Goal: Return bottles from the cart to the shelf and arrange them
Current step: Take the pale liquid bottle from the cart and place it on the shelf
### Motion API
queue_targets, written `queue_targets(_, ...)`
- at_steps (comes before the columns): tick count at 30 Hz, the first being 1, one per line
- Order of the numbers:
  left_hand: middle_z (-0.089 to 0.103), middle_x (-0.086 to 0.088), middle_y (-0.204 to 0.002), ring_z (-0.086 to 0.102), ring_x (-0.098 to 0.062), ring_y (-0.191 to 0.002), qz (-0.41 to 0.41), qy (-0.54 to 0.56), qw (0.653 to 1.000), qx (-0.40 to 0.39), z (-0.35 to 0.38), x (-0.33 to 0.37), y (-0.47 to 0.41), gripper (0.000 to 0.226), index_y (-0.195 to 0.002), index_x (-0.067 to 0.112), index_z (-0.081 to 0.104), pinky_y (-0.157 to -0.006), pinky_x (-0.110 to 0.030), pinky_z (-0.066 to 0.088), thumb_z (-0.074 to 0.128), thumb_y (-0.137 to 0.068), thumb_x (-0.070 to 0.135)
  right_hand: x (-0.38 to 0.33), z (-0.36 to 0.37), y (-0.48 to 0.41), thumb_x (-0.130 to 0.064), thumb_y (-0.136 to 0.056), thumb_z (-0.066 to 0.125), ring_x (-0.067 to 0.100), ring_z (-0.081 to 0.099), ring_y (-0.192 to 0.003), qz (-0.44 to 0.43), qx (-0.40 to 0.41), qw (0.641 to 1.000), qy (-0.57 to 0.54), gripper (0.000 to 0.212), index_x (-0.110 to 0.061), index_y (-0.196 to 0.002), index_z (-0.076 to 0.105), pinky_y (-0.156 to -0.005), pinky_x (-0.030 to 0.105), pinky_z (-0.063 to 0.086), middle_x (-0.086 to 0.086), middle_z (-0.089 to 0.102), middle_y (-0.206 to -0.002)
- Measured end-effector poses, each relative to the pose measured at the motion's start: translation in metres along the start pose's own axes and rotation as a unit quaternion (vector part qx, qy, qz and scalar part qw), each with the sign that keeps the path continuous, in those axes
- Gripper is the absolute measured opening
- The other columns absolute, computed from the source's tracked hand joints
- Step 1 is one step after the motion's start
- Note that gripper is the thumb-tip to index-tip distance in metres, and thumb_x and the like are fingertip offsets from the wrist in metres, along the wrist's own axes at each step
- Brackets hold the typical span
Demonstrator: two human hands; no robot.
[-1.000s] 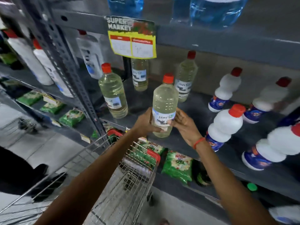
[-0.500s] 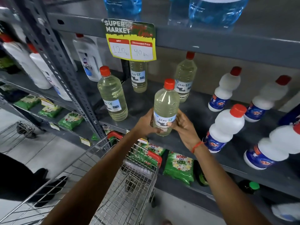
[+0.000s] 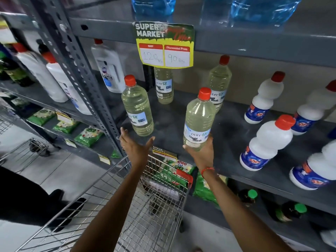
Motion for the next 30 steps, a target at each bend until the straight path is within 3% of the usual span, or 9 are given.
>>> queue_targets(2,0.018,-0.022,-0.156,0.017,-0.033,-0.145,0.005,-0.016,0.998,-0.054,0.010,-0.004,-0.018,0.117,-0.148,0.001,0.010,-0.117,-0.036,0.012,0.085,-0.064,0.030,-0.001,0.001,0.001,-0.003,-0.054,0.087,0.010,0.057,-0.101,-0.007,0.016,1.000,0.021,0.082,-0.006,-0.125,0.045,-0.078,-0.004,0.041,0.003,0.061,-0.116)
queue_targets(3,0.022,-0.023,-0.155,0.021,-0.034,-0.144,0.006,-0.012,0.997,-0.072,0.015,-0.005,-0.027,0.116,-0.147,0.000,0.012,-0.120,-0.039,0.016,0.086,-0.062,0.030,-0.001,0.001,0.001,-0.006,-0.055,0.087,0.009,0.057,-0.102,-0.009,0.021,0.999,0.034,0.083,-0.006,-0.126,0.045,-0.077,-0.002,0.041,0.004,0.061,-0.118)
queue_targets(6,0.049,-0.018,-0.139,0.049,-0.035,-0.125,-0.011,0.012,0.996,-0.087,0.017,-0.009,-0.047,0.104,-0.139,0.009,0.029,-0.103,-0.051,0.044,0.088,-0.057,0.033,0.003,-0.002,0.002,-0.017,-0.055,0.087,0.013,0.060,-0.107,-0.004,0.039,0.998,0.057,0.082,-0.014,-0.126,0.047,-0.088,0.022,0.047,0.005,0.063,-0.122)
queue_targets(8,0.058,-0.014,-0.131,0.057,-0.034,-0.115,-0.007,0.019,0.995,-0.095,0.016,-0.007,-0.053,0.093,-0.133,0.014,0.035,-0.095,-0.054,0.050,0.087,-0.058,0.031,0.006,-0.003,0.002,-0.021,-0.054,0.087,0.014,0.061,-0.107,0.006,0.043,0.997,0.057,0.081,-0.018,-0.125,0.047,-0.091,0.029,0.049,0.002,0.064,-0.121)
queue_targets(14,0.059,-0.015,-0.131,0.057,-0.033,-0.116,0.019,0.034,0.994,-0.101,0.014,-0.001,-0.055,0.094,-0.138,0.015,0.034,-0.097,-0.047,0.049,0.087,-0.061,0.023,0.010,-0.003,0.003,-0.020,-0.055,0.087,0.013,0.062,-0.103,0.013,0.043,0.998,0.034,0.077,-0.021,-0.121,0.047,-0.088,0.027,0.050,0.000,0.065,-0.116)
queue_targets(20,0.060,-0.014,-0.130,0.058,-0.034,-0.116,0.019,0.026,0.994,-0.104,0.014,-0.002,-0.057,0.096,-0.137,0.017,0.034,-0.097,-0.053,0.049,0.087,-0.059,0.026,0.006,-0.005,0.004,-0.016,-0.053,0.088,0.013,0.060,-0.097,-0.005,0.070,0.997,0.041,0.071,-0.029,-0.107,0.044,-0.078,0.019,0.046,-0.003,0.059,-0.105)
queue_targets(24,0.060,-0.012,-0.130,0.059,-0.032,-0.115,0.028,0.030,0.993,-0.109,0.014,-0.001,-0.055,0.095,-0.138,0.017,0.034,-0.098,-0.046,0.049,0.087,-0.060,0.028,0.009,-0.006,0.004,-0.022,-0.052,0.088,0.016,0.060,-0.099,-0.005,0.068,0.996,0.065,0.075,-0.018,-0.114,0.046,-0.082,0.029,0.051,0.002,0.061,-0.109)
queue_targets(30,0.060,-0.012,-0.131,0.058,-0.032,-0.116,0.028,0.034,0.993,-0.111,0.015,-0.002,-0.055,0.093,-0.138,0.019,0.033,-0.096,-0.043,0.048,0.086,-0.062,0.027,0.012,-0.005,0.004,-0.022,-0.050,0.088,0.020,0.061,-0.104,0.003,0.071,0.995,0.063,0.077,-0.018,-0.114,0.045,-0.084,0.034,0.054,0.006,0.061,-0.112)
Point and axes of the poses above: each hand's wrist, its own y-axis away from the middle knuckle, its own z-axis out of the palm, x = y × z, the point moved 7 cm from there along -y, towards the middle knuckle
